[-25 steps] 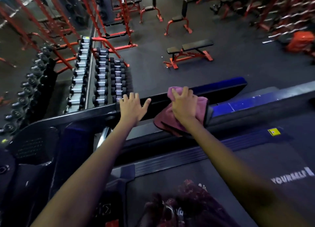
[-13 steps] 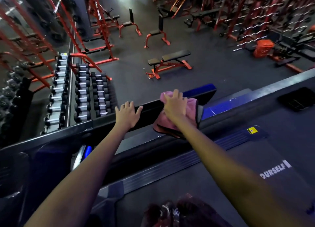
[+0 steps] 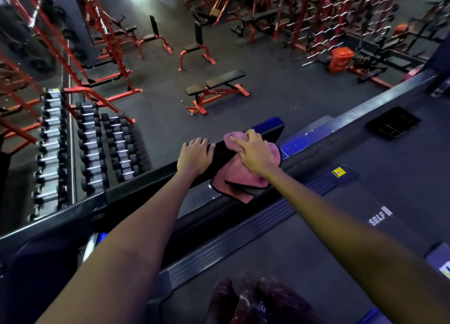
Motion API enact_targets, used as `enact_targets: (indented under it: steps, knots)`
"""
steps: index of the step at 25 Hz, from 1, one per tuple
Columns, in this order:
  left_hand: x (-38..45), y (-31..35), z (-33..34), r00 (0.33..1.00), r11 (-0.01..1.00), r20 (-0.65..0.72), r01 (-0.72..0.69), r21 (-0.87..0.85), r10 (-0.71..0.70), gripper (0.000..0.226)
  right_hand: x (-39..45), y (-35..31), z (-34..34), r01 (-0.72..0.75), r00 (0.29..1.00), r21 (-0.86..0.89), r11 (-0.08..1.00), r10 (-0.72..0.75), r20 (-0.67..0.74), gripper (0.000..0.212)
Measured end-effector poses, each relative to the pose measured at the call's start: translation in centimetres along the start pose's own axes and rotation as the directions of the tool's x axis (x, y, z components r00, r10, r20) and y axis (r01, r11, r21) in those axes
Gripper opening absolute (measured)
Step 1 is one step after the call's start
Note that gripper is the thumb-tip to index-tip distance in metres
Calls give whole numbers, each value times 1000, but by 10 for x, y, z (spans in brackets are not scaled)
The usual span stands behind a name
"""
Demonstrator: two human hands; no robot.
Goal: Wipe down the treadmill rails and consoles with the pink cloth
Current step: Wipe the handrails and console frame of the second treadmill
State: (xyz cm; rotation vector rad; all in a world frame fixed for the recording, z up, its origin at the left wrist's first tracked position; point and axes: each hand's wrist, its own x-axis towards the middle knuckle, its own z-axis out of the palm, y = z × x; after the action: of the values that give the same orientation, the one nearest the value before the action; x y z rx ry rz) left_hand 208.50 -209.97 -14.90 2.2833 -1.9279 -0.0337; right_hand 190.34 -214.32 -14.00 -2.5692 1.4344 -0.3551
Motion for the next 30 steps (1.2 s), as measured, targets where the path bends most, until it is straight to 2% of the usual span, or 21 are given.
enact_targets:
  steps: [1, 3, 5, 6, 10, 12, 16, 17, 18, 20, 22, 23, 25, 28, 30]
  knots:
    - [0, 0, 1, 1000, 1000, -22, -4, 11, 4, 40, -3, 16, -4, -24, 1000, 53, 998, 25, -4, 43]
    - [1, 0, 0, 1000, 1000, -21, 11, 4, -11, 42, 9, 35, -14, -179, 984, 96, 979, 179, 1, 37]
    - [1, 0, 1, 1000, 1000, -24, 17, 5, -17, 44, 27, 25, -23, -300, 954, 27, 953, 300, 14, 32]
    - [1, 0, 2, 999, 1000, -34, 14, 6, -14, 44, 32, 12, -25, -306, 952, -19, 952, 306, 12, 31]
    - [0, 0, 1, 998, 1000, -56, -8, 1, 9, 45, 15, 3, -13, -44, 999, -46, 998, 45, 25, 39]
    - [-1, 0, 1, 998, 1000, -58, -16, 3, 17, 45, 6, 29, -16, -32, 999, -26, 999, 33, 25, 41]
    - [0, -1, 0, 999, 1000, -53, -11, 1, 11, 45, 41, 39, -31, -321, 945, -67, 945, 324, 37, 36]
    - [0, 0, 0, 999, 1000, -49, -8, -8, 7, 45, 49, 28, -30, -342, 938, -106, 934, 346, 24, 34]
    - [-1, 0, 0, 999, 1000, -46, -5, -14, 4, 45, 52, 16, -27, -324, 945, -156, 933, 328, 4, 33]
    - [-1, 1, -1, 999, 1000, -42, -1, -20, 1, 46, 42, 9, -17, -186, 982, -206, 961, 187, -12, 39]
    - [-2, 1, -1, 999, 1000, -37, -13, -15, 12, 45, 17, 29, -9, -57, 998, -128, 990, 53, -38, 46]
    - [-2, 1, -1, 999, 1000, -36, -15, -15, 14, 45, 7, 43, -9, -54, 997, -68, 996, 50, -63, 46]
    - [-1, 1, -2, 1000, 1000, -28, -10, -13, 10, 45, 6, 62, -11, -161, 983, -19, 987, 159, -94, 43]
    - [-1, 1, -2, 1000, 1000, -10, -6, -13, 5, 45, 40, 56, -23, -377, 924, -25, 926, 375, -76, 34]
    - [0, 1, -2, 1000, 1000, -3, -8, -17, 8, 45, 53, 41, -30, -441, 896, -51, 896, 437, -77, 32]
